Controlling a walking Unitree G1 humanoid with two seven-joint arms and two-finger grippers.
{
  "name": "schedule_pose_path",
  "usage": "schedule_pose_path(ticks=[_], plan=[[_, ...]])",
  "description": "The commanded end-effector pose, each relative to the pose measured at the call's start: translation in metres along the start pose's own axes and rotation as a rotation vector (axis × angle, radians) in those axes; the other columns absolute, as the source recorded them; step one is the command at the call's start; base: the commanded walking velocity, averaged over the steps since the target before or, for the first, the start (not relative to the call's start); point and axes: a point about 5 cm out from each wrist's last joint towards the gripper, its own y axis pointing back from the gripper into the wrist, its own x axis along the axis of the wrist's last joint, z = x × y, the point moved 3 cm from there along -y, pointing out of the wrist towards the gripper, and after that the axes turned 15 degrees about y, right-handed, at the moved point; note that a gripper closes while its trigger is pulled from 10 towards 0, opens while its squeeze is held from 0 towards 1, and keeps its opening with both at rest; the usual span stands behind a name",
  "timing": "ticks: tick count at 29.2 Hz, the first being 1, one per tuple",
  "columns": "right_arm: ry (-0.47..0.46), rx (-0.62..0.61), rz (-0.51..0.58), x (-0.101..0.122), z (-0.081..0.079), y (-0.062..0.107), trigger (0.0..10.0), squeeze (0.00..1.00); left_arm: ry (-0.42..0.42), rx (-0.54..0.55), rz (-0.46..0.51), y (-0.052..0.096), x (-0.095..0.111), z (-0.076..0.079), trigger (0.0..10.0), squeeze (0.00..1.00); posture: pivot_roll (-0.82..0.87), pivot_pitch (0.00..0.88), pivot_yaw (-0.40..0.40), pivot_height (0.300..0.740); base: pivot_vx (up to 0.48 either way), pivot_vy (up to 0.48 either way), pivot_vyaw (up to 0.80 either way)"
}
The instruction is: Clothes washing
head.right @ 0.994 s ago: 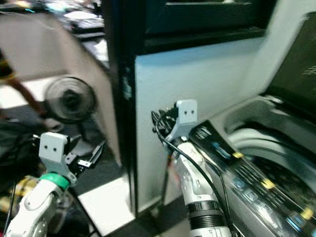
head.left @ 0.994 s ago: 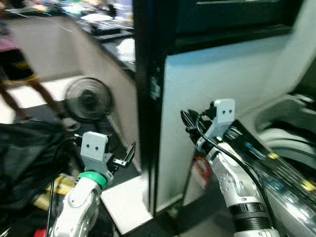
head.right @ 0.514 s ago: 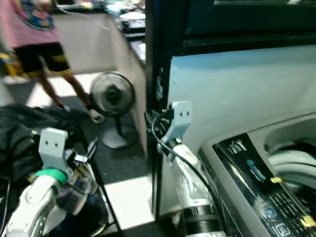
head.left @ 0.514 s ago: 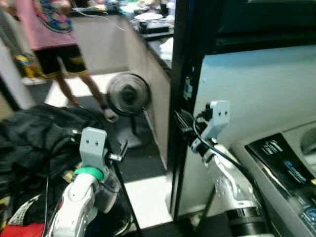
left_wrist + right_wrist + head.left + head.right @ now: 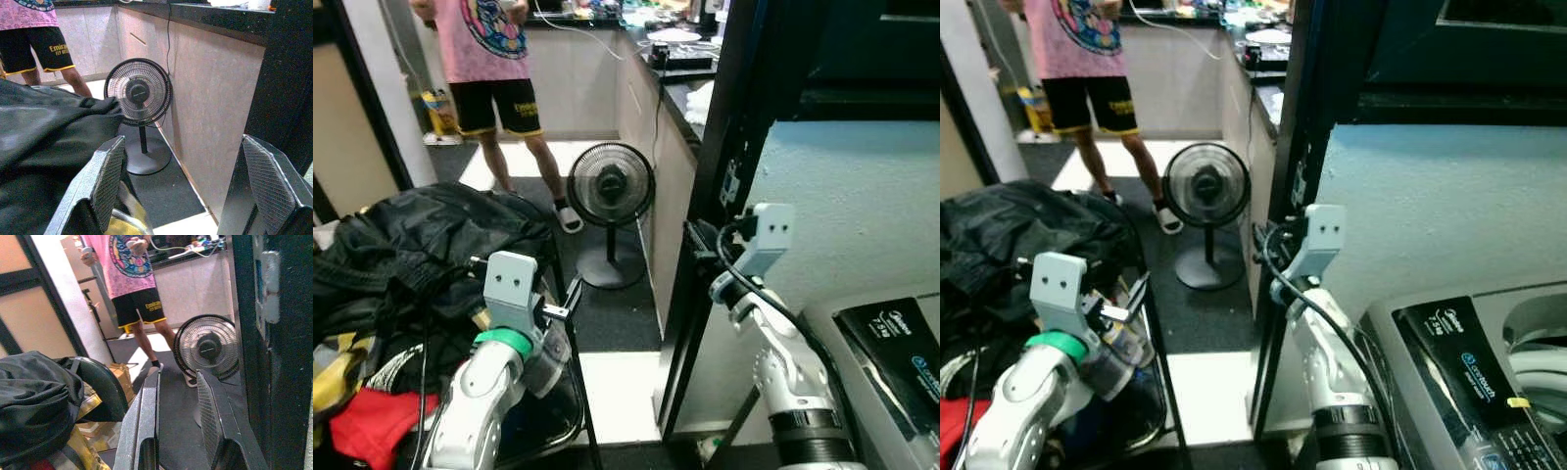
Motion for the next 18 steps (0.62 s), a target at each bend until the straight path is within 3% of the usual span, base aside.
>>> schedule_pose_path(ticks=[1, 7, 16, 18], plan=[[-0.019, 0.009, -0.004, -0.002, -0.005, -0.001, 10.0, 0.0, 0.001, 0.018, -0.008, 0.002, -0.001, -0.004, 10.0, 0.0, 0.03, 0.0, 0.019, 0.74, 0.0, 0.48, 0.0], [-0.02, 0.009, -0.003, -0.002, -0.006, -0.001, 10.0, 0.0, -0.007, 0.019, -0.006, 0.002, 0.0, -0.004, 10.0, 0.0, 0.03, 0.0, 0.021, 0.74, 0.0, 0.409, 0.0], [-0.017, 0.016, -0.004, -0.002, -0.008, -0.001, 10.0, 0.0, 0.023, 0.067, -0.024, 0.004, -0.008, -0.011, 10.0, 0.0, 0.03, 0.0, 0.018, 0.74, 0.0, 0.0, 0.0], [-0.019, 0.017, -0.009, -0.003, -0.009, -0.001, 10.0, 0.0, 0.021, 0.104, -0.032, 0.007, -0.012, -0.019, 10.0, 0.0, 0.03, 0.0, 0.016, 0.74, 0.0, 0.0, 0.0]])
